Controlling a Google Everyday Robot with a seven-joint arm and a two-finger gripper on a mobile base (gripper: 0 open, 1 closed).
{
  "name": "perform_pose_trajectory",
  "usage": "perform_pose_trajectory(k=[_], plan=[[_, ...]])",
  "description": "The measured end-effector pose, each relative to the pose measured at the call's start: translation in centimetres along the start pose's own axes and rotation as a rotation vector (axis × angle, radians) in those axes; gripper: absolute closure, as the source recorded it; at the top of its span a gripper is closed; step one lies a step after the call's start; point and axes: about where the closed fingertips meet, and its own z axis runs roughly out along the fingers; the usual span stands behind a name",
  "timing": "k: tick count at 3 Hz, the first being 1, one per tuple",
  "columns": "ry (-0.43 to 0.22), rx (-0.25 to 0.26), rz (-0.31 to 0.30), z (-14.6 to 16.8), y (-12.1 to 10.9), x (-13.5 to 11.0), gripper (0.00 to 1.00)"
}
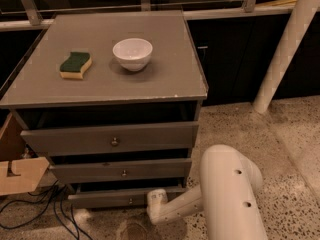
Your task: Close bottom drawer
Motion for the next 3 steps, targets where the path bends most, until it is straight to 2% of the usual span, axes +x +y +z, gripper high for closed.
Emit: perform_pose_trajectory(k=[1,2,3], plan=[[0.0,0.0,0.0,0.0,0.0,0.0,0.28],[0.0,0.0,0.0,0.0,0.0,0.0,0.0],[0.0,0.0,0.0,0.0,0.0,0.0,0.03]])
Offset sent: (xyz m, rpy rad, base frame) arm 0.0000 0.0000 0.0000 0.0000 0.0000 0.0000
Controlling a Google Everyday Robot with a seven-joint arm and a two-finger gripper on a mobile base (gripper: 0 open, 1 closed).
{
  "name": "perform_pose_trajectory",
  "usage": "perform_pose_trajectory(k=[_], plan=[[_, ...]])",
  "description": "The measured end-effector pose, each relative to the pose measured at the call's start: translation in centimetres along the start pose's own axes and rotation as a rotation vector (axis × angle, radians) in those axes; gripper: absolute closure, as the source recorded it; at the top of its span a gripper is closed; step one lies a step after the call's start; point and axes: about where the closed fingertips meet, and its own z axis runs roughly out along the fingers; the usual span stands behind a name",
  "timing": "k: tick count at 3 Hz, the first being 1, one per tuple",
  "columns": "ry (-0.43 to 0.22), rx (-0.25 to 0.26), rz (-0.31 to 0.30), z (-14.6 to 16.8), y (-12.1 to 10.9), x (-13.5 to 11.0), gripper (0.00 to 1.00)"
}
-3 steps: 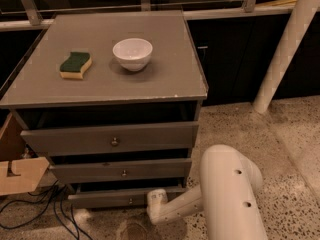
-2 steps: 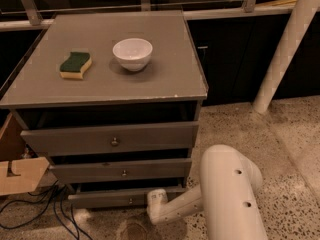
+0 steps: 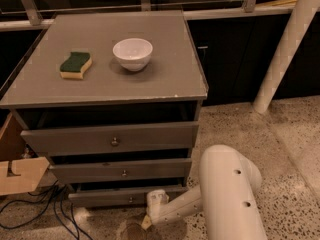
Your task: Close bottom drawer
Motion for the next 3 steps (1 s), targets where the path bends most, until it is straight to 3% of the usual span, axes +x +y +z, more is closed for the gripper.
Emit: perform_pose_trajectory(k=[1,2,3], plan=[[0.0,0.0,0.0,0.0,0.0,0.0,0.25],[0.004,0.005,0.0,0.16,-0.08,-0.05,0.56],[0.019,0.02,-0.002,0.71,-0.36,-0.23,0.8]])
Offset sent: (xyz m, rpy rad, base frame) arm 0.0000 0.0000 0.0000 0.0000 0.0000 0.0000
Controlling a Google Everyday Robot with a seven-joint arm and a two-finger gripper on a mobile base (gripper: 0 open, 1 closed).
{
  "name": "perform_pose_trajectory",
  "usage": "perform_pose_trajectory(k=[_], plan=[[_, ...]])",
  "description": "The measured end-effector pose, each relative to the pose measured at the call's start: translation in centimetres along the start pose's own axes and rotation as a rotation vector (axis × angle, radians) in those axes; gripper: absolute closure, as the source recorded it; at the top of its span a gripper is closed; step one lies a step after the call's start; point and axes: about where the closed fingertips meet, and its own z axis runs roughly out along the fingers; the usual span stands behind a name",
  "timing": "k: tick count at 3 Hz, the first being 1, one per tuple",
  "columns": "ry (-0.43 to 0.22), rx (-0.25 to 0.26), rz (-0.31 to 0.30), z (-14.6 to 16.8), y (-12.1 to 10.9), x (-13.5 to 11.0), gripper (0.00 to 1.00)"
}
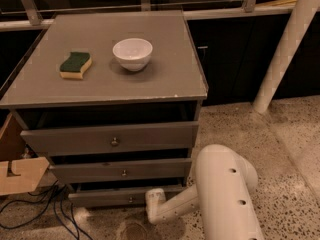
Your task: Close bottom drawer
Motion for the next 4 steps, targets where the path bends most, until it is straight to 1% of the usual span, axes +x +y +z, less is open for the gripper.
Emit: perform_pose_trajectory(k=[1,2,3,4], plan=[[-0.021,0.029,0.026,1.1,-0.6,-2.7,1.0],[-0.071,0.054,0.037,1.7,-1.1,-5.7,1.0],[-0.095,0.071,0.034,1.9,-1.4,-7.0,1.0],[-0.095,0.071,0.034,1.9,-1.4,-7.0,1.0]])
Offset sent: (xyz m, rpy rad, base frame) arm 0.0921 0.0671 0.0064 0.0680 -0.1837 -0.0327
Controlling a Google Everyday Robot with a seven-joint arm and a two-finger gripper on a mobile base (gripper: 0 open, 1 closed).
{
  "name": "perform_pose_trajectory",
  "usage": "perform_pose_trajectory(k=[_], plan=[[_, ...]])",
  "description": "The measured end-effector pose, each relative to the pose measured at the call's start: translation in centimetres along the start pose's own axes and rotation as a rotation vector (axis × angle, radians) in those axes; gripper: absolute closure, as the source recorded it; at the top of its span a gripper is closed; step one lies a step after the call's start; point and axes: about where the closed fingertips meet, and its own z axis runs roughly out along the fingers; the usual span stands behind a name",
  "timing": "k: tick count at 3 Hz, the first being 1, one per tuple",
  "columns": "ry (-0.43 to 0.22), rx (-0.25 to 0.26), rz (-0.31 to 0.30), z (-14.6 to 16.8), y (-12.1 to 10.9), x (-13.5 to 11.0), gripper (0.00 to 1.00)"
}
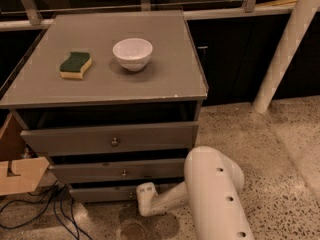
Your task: Close bottom drawer
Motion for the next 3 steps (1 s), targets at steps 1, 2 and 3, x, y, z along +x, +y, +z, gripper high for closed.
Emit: perform_pose_trajectory(k=[1,2,3], plan=[[0.008,-0.017,-0.001,-0.3,0.1,0.7,1.0],[0.072,-0.033,0.042,-2.6,-0.7,4.9,1.0],[0.169,-0.046,0.123,-6.1,-0.5,12.5,1.0]])
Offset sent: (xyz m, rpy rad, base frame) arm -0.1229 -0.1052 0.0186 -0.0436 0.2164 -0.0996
